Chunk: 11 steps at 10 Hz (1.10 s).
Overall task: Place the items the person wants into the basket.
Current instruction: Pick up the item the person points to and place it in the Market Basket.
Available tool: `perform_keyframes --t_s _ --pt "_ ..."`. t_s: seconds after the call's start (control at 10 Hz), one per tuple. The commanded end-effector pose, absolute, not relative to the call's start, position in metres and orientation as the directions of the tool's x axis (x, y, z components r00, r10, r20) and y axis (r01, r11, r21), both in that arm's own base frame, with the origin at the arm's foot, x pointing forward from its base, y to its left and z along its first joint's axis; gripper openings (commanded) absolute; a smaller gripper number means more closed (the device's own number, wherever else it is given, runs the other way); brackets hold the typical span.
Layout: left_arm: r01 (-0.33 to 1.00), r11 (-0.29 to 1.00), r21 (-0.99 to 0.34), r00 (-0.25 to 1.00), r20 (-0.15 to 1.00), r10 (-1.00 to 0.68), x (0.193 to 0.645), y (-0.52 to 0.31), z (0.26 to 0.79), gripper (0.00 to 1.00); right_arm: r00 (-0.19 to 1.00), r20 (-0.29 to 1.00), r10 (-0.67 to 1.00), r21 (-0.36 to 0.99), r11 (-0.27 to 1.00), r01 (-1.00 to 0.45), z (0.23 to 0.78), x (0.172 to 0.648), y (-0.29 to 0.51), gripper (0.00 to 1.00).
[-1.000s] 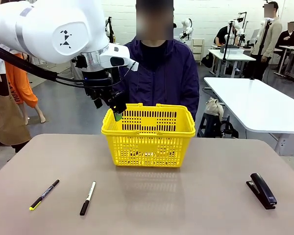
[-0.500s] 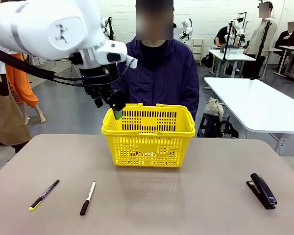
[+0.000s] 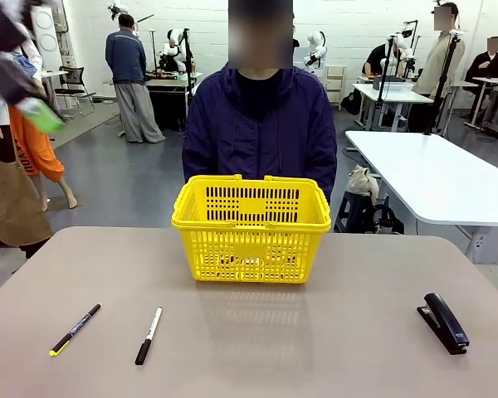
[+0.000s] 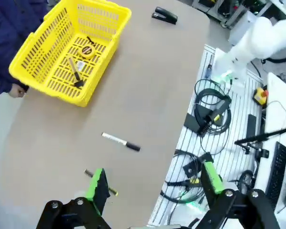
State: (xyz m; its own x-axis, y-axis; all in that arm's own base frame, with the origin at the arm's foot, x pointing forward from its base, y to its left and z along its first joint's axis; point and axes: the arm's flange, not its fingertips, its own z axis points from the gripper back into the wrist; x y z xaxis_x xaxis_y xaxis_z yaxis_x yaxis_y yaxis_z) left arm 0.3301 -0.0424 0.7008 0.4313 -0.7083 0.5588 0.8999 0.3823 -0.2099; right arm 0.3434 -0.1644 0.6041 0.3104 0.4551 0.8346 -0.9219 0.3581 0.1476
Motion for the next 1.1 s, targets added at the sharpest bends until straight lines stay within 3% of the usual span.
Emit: perform_keyframes --t_s 0.0,0.2,0.4,0.7,1.0 --pt "0.905 0.412 -0.105 0.387 0.605 -0.696 0.332 0.006 0.707 1.00 0.297 0.840 0.454 0.142 0.344 -0.928 0.605 0.344 -0.166 1.00" --pt "0.920 0.390 -0.045 0.287 0.754 -0.591 0.317 0.070 0.698 1.00 0.297 0.840 0.454 0.142 0.344 -0.928 0.605 0.344 -0.166 1.00" --pt "0.950 0.310 -0.022 0.204 0.796 -0.569 0.333 0.102 0.675 1.00 0.297 0.840 0.454 0.142 0.344 -0.928 0.605 0.344 -0.166 1.00" --pt "0.950 0.283 -0.129 0.260 0.831 -0.492 0.370 0.132 0.635 1.00 0.297 0.840 0.454 0.142 0.344 -0.928 0.605 0.344 -0.166 1.00" --pt "0.943 0.307 -0.127 0.269 0.832 -0.485 0.367 0.138 0.625 1.00 0.297 0.840 0.454 0.142 0.344 -0.928 0.605 0.344 -0.166 1.00"
